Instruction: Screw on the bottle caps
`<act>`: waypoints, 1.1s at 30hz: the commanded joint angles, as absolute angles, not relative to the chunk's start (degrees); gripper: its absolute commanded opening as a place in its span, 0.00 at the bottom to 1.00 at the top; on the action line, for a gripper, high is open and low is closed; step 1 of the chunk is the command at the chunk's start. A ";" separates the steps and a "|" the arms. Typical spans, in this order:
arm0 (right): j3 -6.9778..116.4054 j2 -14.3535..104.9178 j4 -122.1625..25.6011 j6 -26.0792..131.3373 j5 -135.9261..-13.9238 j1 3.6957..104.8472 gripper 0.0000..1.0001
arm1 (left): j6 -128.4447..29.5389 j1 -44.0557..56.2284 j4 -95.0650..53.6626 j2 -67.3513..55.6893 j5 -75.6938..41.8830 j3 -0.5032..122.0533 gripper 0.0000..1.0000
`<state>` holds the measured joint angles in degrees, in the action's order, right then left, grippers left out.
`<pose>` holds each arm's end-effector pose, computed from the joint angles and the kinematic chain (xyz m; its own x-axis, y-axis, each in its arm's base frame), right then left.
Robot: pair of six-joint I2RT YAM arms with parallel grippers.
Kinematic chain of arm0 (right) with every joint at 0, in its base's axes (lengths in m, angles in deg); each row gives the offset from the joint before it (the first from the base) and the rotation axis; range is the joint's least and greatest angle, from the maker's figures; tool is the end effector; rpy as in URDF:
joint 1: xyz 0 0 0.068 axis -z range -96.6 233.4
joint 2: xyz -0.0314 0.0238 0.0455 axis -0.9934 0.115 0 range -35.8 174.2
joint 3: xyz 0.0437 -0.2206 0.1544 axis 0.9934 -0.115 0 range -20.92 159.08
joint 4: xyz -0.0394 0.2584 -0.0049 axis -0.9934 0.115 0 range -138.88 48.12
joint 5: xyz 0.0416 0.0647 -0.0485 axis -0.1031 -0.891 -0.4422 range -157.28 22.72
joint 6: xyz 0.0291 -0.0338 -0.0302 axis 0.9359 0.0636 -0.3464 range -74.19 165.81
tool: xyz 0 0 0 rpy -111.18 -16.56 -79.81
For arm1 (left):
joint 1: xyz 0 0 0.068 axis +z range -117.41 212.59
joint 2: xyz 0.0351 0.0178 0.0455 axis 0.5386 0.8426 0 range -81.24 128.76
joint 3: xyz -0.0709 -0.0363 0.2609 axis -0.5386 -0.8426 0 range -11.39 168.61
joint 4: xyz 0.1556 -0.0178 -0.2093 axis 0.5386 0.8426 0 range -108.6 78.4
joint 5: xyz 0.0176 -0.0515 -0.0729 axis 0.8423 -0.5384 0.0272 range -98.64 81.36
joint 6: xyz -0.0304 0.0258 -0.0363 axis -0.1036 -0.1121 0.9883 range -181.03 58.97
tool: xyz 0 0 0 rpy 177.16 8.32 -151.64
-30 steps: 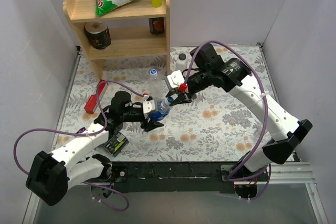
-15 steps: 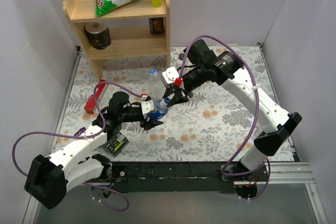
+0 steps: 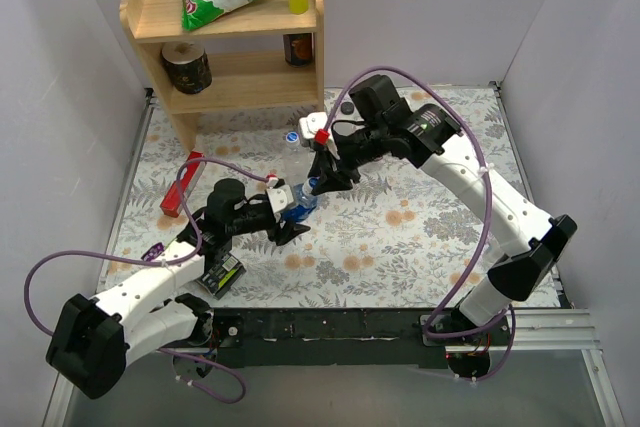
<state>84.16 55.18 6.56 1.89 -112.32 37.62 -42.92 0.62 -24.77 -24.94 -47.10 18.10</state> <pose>0.2064 0.2483 0.4298 0.2765 -0.4187 -0.8650 -0.9512 -0.2475 -0.1842 0.1704 -0.1324 0.2403 -0.5665 0.0664 -0.8214 0.7704 0.3966 -0.4993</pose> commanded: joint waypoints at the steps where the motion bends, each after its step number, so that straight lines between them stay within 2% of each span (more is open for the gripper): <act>1: 86.37 59.64 6.12 18.18 -102.54 37.08 0.21 | -41.96 -1.33 -32.49 -25.25 -42.50 23.32 0.00; 3: 89.28 63.16 7.98 23.81 -98.33 37.17 0.19 | -41.96 -1.86 -32.40 -24.64 -40.47 23.41 0.00; 8: 86.22 62.90 5.88 33.31 -95.23 36.99 0.18 | -40.12 -2.31 -32.14 -23.85 -35.37 23.59 0.00; 25: 85.17 62.99 1.14 38.96 -95.32 36.99 0.18 | -31.59 -2.39 -31.78 -24.55 -34.47 18.76 0.00; 33: 83.75 63.25 0.34 38.43 -101.56 37.08 0.27 | -32.20 -2.39 -31.96 -24.37 -35.54 17.52 0.00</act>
<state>84.97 61.34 0.33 38.31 -97.33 38.23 -32.56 -1.67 -24.47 -22.08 -32.89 16.22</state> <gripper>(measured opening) 0.401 0.553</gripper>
